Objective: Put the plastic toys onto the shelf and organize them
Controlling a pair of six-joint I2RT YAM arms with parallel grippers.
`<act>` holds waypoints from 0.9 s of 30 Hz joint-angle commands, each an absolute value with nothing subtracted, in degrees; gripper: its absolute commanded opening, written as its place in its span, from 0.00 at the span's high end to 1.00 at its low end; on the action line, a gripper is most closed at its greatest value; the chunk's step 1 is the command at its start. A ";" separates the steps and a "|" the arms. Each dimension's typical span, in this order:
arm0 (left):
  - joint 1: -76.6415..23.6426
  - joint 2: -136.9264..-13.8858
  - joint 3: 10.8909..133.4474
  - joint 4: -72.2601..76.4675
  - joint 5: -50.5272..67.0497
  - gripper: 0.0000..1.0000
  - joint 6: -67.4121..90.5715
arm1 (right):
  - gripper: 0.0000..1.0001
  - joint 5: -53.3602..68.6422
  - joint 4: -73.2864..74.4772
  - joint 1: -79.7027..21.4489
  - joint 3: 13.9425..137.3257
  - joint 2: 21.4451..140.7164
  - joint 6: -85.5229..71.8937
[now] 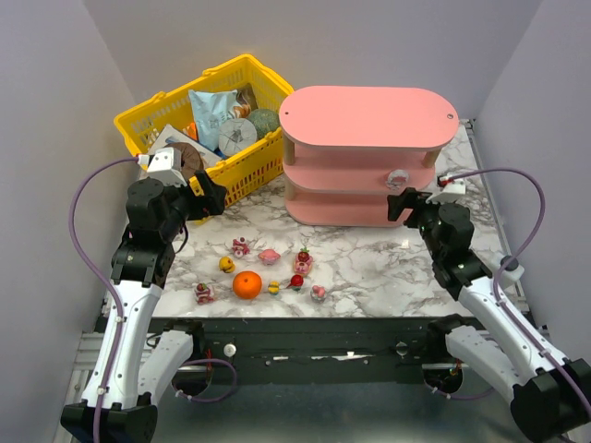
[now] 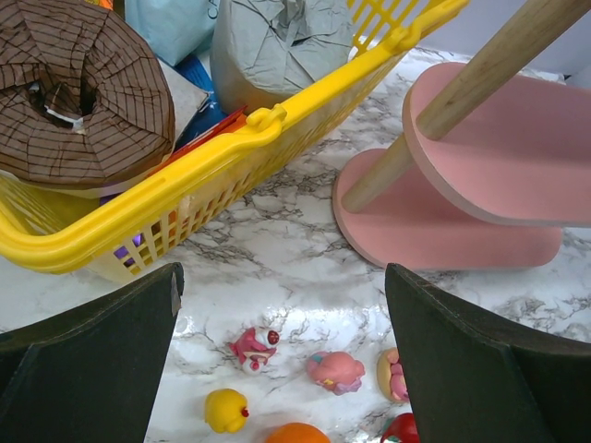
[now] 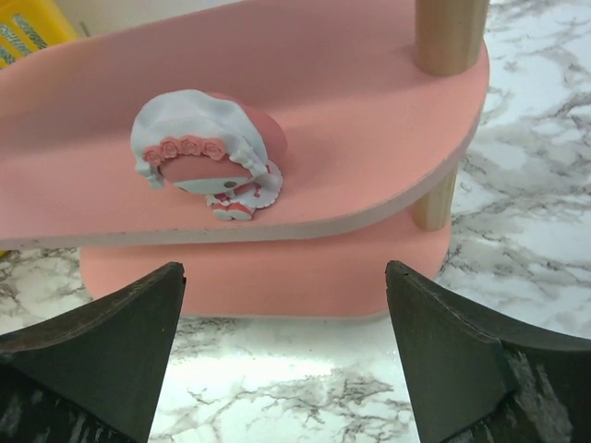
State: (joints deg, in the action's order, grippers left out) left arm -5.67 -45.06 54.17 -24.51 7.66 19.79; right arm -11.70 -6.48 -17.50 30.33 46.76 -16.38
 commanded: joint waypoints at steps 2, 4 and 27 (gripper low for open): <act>-5.36 -44.47 53.79 -23.73 9.32 0.01 20.04 | 0.04 -9.41 -17.92 -17.23 29.62 47.72 -9.94; -5.36 -44.47 53.70 -23.64 9.32 0.01 20.04 | 0.04 -8.00 -18.37 -17.23 29.71 47.99 -8.71; -5.36 -44.82 53.88 -23.64 9.40 0.01 19.86 | 0.00 -5.18 -23.47 -17.84 33.75 58.97 -6.33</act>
State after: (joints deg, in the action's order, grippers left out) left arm -5.67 -45.06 54.17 -24.51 8.25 19.81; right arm -5.82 -20.71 -17.56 31.94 57.41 -6.39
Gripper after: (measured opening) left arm 0.988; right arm 0.996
